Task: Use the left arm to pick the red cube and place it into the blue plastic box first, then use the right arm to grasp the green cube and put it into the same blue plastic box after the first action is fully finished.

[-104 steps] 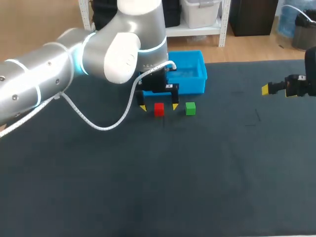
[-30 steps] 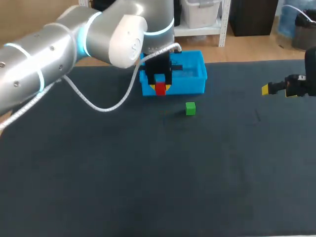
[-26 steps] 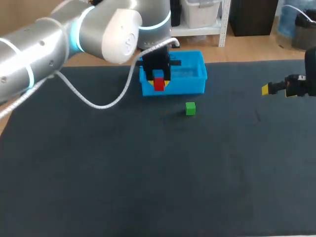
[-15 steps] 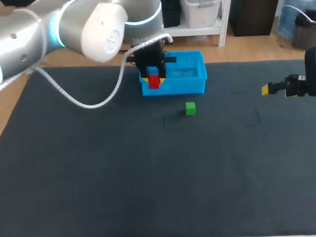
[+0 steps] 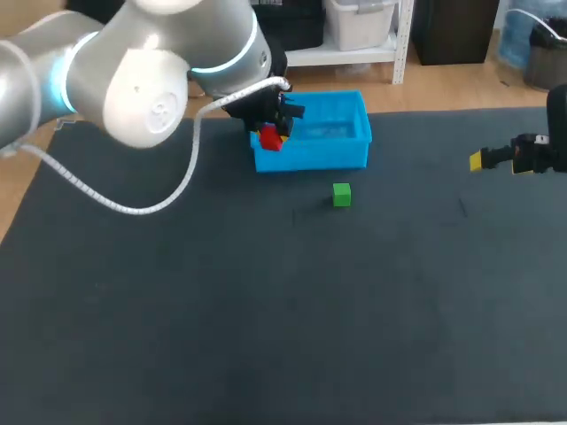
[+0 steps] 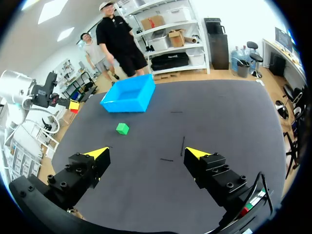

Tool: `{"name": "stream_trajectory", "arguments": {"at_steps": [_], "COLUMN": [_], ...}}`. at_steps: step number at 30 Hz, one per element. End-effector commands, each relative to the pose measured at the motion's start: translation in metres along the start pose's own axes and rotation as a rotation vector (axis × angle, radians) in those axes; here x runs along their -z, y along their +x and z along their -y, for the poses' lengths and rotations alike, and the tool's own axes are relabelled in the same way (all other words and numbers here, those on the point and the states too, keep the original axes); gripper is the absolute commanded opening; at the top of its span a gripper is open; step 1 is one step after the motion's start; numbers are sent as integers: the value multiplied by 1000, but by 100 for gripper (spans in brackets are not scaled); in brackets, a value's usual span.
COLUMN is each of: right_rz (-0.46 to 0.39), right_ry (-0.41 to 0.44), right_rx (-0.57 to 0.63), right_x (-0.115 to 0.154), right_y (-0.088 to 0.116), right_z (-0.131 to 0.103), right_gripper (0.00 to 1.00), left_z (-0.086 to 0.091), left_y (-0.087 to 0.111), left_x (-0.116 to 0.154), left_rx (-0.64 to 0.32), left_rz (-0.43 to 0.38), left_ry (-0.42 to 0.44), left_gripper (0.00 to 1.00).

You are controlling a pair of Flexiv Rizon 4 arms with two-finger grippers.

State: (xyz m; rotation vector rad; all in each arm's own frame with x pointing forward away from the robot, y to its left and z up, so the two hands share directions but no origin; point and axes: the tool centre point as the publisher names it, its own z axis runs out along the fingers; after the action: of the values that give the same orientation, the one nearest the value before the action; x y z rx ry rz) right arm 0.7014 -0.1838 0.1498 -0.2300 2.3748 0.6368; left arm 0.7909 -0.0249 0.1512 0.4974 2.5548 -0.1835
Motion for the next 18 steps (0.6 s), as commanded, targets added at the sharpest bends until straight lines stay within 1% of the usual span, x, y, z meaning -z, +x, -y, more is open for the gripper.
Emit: {"name": "stream_trajectory", "arguments": {"at_steps": [1,9,14,18], "right_rz": [0,0,0,0], "right_ry": [0,0,0,0], "right_rx": [1,1,1,1], "right_x": [1,1,1,1], "right_y": [0,0,0,0], "right_z": [0,0,0,0], "right_gripper": [100,100,100,100], "left_z": [-5,-9,-15,-24], "left_y": [5,1,-5,-14], "left_x": [5,-2,-8,-16], "left_rx": [-20,-23,-21,-18], "left_rz": [126,125,124,121], "left_ry": [29,50,72,83], "left_gripper": [0,0,0,0]}}
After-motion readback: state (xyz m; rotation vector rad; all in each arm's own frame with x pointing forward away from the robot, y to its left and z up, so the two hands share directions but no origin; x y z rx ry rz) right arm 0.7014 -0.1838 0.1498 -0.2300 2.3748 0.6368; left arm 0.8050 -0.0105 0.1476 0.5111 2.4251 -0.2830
